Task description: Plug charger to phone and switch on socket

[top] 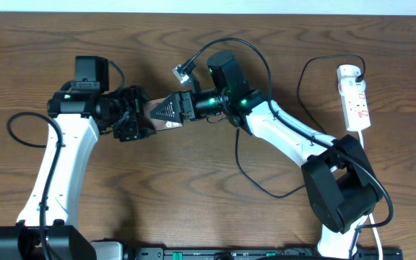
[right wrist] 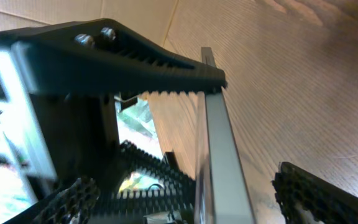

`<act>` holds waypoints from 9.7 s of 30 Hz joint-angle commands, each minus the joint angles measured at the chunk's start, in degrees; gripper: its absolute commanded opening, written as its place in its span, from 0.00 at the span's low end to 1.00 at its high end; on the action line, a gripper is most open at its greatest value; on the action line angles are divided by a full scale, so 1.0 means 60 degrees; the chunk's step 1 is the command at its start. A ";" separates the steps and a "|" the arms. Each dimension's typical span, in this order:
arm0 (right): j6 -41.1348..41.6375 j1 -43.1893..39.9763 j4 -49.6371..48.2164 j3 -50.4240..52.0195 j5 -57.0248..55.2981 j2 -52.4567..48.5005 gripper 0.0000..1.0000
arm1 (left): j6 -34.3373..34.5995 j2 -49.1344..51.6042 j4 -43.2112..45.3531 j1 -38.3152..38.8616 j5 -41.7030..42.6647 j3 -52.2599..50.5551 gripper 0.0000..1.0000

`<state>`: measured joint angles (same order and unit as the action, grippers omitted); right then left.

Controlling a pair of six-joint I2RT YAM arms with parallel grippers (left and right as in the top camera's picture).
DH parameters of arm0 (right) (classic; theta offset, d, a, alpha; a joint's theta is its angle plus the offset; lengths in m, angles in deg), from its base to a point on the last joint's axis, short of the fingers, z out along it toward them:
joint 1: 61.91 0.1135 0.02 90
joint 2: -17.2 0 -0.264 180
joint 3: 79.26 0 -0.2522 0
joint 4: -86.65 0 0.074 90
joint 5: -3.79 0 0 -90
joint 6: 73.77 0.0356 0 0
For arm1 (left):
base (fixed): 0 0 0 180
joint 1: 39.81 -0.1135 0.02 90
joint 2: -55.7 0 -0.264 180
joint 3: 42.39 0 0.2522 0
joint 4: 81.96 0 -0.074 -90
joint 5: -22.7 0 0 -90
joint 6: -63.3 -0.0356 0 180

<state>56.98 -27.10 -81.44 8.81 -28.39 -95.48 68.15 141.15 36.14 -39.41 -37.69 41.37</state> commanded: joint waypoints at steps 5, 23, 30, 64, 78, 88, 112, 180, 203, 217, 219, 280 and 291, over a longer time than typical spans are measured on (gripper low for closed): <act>0.0532 0.0113 -0.0022 -0.0149 -0.0477 0.0000 0.85 | 0.0353 -0.0127 0.0073 0.0102 0.0219 0.0138 0.07; 0.0856 0.0233 -0.0138 -0.0149 -0.0729 0.0000 0.67 | 0.0357 -0.0120 0.0073 0.0102 0.0433 0.0138 0.07; 0.0994 0.0342 -0.0342 -0.0149 -0.0729 0.0000 0.59 | 0.0426 -0.0080 0.0076 0.0102 0.0656 0.0131 0.07; 0.0994 0.0342 -0.0335 -0.0149 -0.0721 0.0000 0.01 | 0.0047 -0.0080 0.0102 0.0102 0.0375 0.0124 0.07; 0.0998 0.0339 -0.0331 -0.0149 -0.0721 0.0000 0.01 | -0.0171 -0.0080 0.0106 0.0098 0.0171 0.0124 0.90; 0.0991 0.0291 -0.0331 -0.0149 -0.0725 0.0000 0.01 | -0.1523 -0.0098 0.0539 0.0098 0.0248 0.0124 0.91; 0.3861 -0.1348 -0.0306 -0.0149 -0.1027 0.0000 0.01 | -0.6765 -0.2280 0.2761 0.0091 0.1078 0.0124 0.91; 1.2560 -0.0135 -0.6357 -0.0149 -0.2889 0.0000 0.01 | -0.2896 -0.0809 0.5832 0.0091 -0.1209 0.0124 0.60; 1.2560 0.0033 -0.6594 -0.0149 -0.2827 0.0000 0.01 | -0.2900 -0.0790 0.5829 0.0091 -0.1377 0.0124 0.25; 1.2560 0.0244 -0.6594 -0.0149 -0.2841 0.0000 0.01 | -0.2896 -0.0790 0.5829 0.0091 -0.1373 0.0124 0.14; 1.2564 0.0259 -0.6594 -0.0149 -0.2841 0.0000 0.01 | -0.2896 -0.0790 0.5829 0.0091 -0.1377 0.0124 0.09; 0.5595 -0.0856 -0.5311 -0.0226 -0.1060 0.0011 0.99 | -0.6094 -0.0674 0.7748 -0.4062 0.5104 0.0124 0.07; -0.0361 -0.1333 0.3690 -0.3468 -0.2492 0.0011 0.99 | -0.6196 0.0025 0.8717 -0.4258 0.8054 0.0124 0.07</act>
<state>71.08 -34.49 -67.26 -5.12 -37.59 -96.03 32.24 139.69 87.31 -64.83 1.59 41.23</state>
